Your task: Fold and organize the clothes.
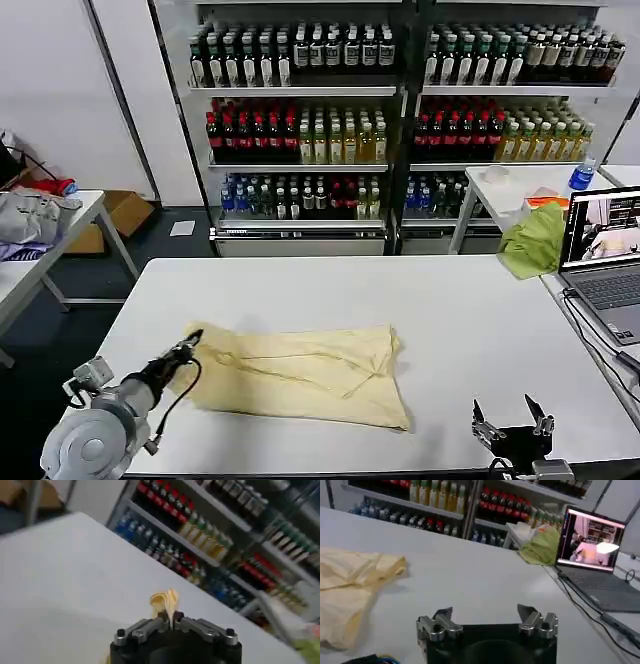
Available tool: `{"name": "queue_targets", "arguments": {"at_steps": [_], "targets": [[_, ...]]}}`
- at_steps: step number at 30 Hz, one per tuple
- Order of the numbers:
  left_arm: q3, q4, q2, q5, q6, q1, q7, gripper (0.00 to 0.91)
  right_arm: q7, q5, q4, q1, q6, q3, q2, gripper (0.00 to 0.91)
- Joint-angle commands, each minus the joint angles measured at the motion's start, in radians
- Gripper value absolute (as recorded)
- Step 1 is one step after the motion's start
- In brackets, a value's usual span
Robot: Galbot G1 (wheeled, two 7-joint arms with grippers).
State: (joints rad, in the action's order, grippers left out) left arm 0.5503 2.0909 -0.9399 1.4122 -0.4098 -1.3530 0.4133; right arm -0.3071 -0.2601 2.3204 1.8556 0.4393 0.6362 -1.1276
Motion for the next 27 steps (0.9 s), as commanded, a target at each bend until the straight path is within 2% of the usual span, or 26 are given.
{"name": "queue_targets", "arguments": {"at_steps": [1,17,27], "targets": [[-0.161,0.066,-0.141,0.236,0.026,0.083,-0.003,0.04,0.0,0.001,-0.004,0.008,-0.001,0.0,-0.001,0.907],[-0.414,-0.101,-0.297,0.083,0.052,0.255,0.025,0.04,0.001,-0.006,-0.03,-0.014,-0.006,-0.006,0.012,0.907],[-0.502,-0.172,-0.319,0.051,0.053,0.323,0.031,0.04,0.0,-0.023,-0.055,-0.047,-0.001,-0.008,0.023,0.907]]}}
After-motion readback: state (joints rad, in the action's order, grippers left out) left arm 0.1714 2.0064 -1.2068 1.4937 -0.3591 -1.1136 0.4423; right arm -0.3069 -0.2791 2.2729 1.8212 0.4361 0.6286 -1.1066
